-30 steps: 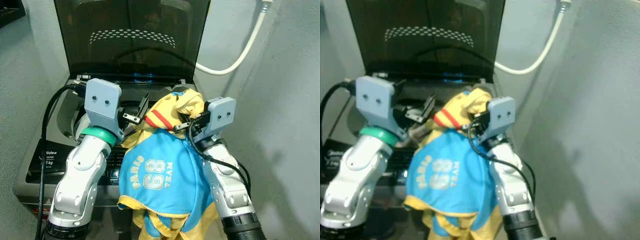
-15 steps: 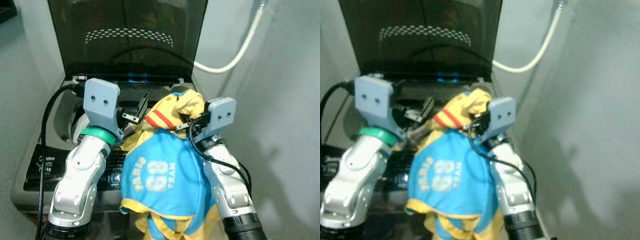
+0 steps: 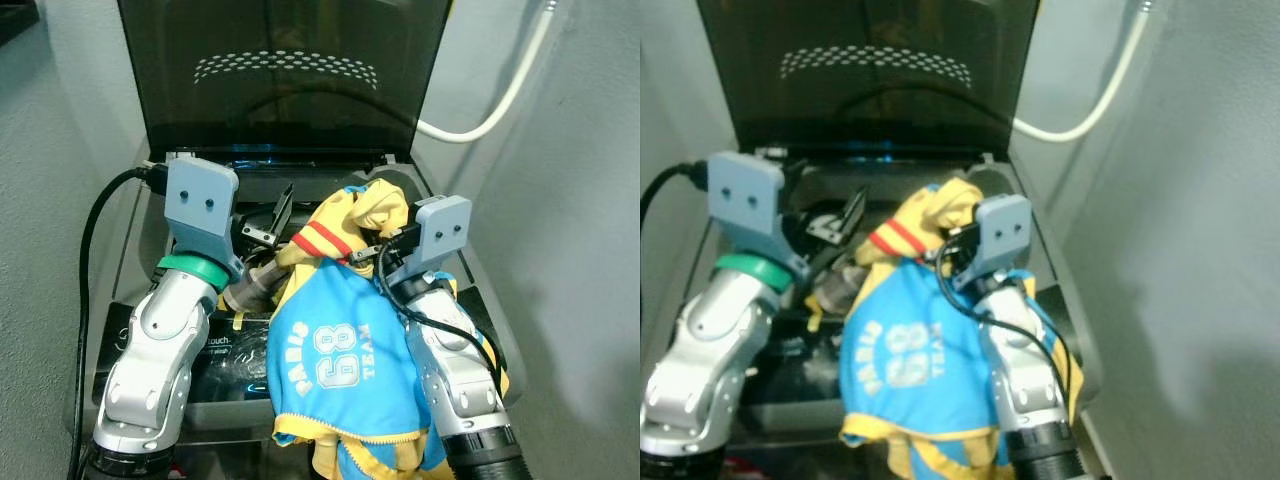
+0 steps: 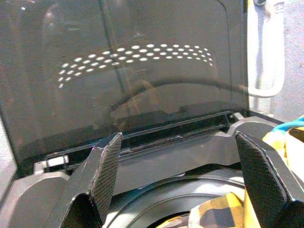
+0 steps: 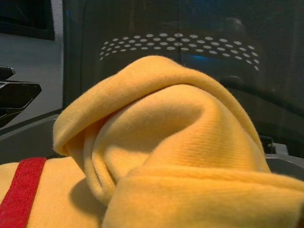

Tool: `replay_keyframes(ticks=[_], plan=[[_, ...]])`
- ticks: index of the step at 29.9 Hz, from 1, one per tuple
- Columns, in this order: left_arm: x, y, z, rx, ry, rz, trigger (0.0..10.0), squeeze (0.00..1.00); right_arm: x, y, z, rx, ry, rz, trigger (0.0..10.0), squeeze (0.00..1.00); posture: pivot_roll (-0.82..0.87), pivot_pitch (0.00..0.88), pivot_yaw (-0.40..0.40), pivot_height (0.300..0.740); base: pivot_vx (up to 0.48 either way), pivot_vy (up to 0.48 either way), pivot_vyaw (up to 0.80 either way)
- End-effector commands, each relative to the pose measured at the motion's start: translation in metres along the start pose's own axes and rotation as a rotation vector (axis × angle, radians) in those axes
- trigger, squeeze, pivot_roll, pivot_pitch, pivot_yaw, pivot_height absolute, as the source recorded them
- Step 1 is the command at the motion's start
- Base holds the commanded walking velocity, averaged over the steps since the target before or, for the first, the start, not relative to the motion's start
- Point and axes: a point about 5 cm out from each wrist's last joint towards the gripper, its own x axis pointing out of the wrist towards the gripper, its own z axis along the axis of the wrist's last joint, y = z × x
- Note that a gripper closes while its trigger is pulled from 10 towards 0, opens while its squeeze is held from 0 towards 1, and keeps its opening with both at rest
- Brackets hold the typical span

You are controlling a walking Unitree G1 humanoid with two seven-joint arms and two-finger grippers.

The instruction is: Clothes washing

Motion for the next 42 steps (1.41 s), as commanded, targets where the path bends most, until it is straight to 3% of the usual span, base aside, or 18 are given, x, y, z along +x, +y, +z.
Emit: replay_keyframes(ticks=[1,3,4,7,12,14,15,17,20,21,25,26,28,29,30,31,41,42], plan=[[0.001,-0.001,0.000,0.026,0.001,-0.010,10.0,0.00,0.000,0.000,0.002,-0.008,-0.011,0.003,10.0,0.00,0.09,0.045,-0.002,0.740,0.000,0.000,0.00],[0.001,-0.001,0.001,0.036,-0.011,-0.011,10.0,0.00,0.001,0.001,0.003,-0.010,-0.013,0.007,10.0,0.00,0.09,0.045,-0.002,0.740,0.000,0.000,0.00],[0.006,0.001,0.013,0.142,-0.098,-0.025,10.0,0.00,0.007,0.006,0.009,-0.026,-0.038,0.061,10.0,0.00,0.08,0.044,0.002,0.740,0.000,0.000,0.00],[0.011,0.004,0.026,0.231,-0.171,-0.024,10.0,0.00,0.018,0.015,0.024,-0.017,-0.088,0.153,10.0,0.00,0.08,0.045,0.001,0.740,0.000,0.000,0.00],[0.025,0.016,0.039,0.311,-0.233,0.031,10.0,0.00,0.038,0.027,0.049,-0.022,-0.172,0.281,10.0,0.00,0.08,0.044,-0.001,0.740,0.000,0.000,0.00],[0.029,0.018,0.043,0.265,-0.232,0.001,10.0,0.00,0.051,0.031,0.060,-0.019,-0.214,0.300,10.0,0.00,0.07,0.041,0.003,0.740,0.000,0.000,0.00],[0.030,0.017,0.045,0.174,-0.217,-0.048,10.0,0.00,0.063,0.032,0.068,-0.024,-0.245,0.303,10.0,0.00,0.07,0.041,0.001,0.740,0.000,0.000,0.00],[0.015,0.012,0.046,-0.094,-0.179,-0.214,10.0,0.00,0.085,0.034,0.080,-0.018,-0.279,0.294,10.0,0.00,0.08,0.040,-0.011,0.740,0.000,0.000,0.00],[-0.006,0.010,0.043,-0.197,-0.146,-0.338,10.0,0.00,0.095,0.032,0.084,-0.012,-0.288,0.274,10.0,0.00,0.10,0.040,-0.021,0.740,0.000,0.000,0.00],[-0.020,0.010,0.038,-0.192,-0.115,-0.388,10.0,0.00,0.097,0.031,0.087,0.000,-0.302,0.264,10.0,0.00,0.12,0.043,-0.036,0.740,0.000,0.000,0.00],[-0.029,0.009,0.035,-0.183,-0.097,-0.421,10.0,0.00,0.099,0.030,0.089,0.011,-0.310,0.263,10.0,0.00,0.12,0.043,-0.036,0.740,0.000,0.000,0.00],[-0.051,0.006,0.030,-0.201,-0.050,-0.476,10.0,0.00,0.100,0.028,0.089,0.018,-0.307,0.267,10.0,0.00,0.16,0.050,-0.053,0.740,0.000,0.000,0.00],[-0.051,0.006,0.030,-0.201,-0.050,-0.476,10.0,0.00,0.100,0.028,0.089,0.018,-0.307,0.267,10.0,0.00,0.16,0.050,-0.053,0.740,0.000,0.000,0.00],[-0.066,0.004,0.027,-0.208,-0.002,-0.513,10.0,0.00,0.100,0.026,0.087,0.020,-0.300,0.269,10.0,0.00,0.17,0.053,-0.057,0.740,0.000,0.000,0.00],[-0.066,0.004,0.027,-0.208,-0.002,-0.513,10.0,0.00,0.100,0.026,0.087,0.020,-0.300,0.269,10.0,0.00,0.17,0.053,-0.057,0.740,0.000,0.000,0.00],[-0.078,0.003,0.017,-0.187,0.078,-0.521,10.0,1.00,0.100,0.024,0.087,0.027,-0.305,0.273,10.0,0.00,0.18,0.055,-0.051,0.740,0.000,0.000,0.00],[-0.056,0.007,0.005,-0.224,0.134,-0.511,10.0,1.00,0.104,0.023,0.115,0.077,-0.422,0.300,10.0,0.00,0.15,0.060,-0.036,0.740,0.000,0.000,0.00],[-0.045,0.002,-0.002,-0.271,0.146,-0.549,10.0,1.00,0.104,0.023,0.132,0.112,-0.480,0.326,10.0,0.00,0.13,0.063,-0.027,0.740,0.000,0.000,0.00]])
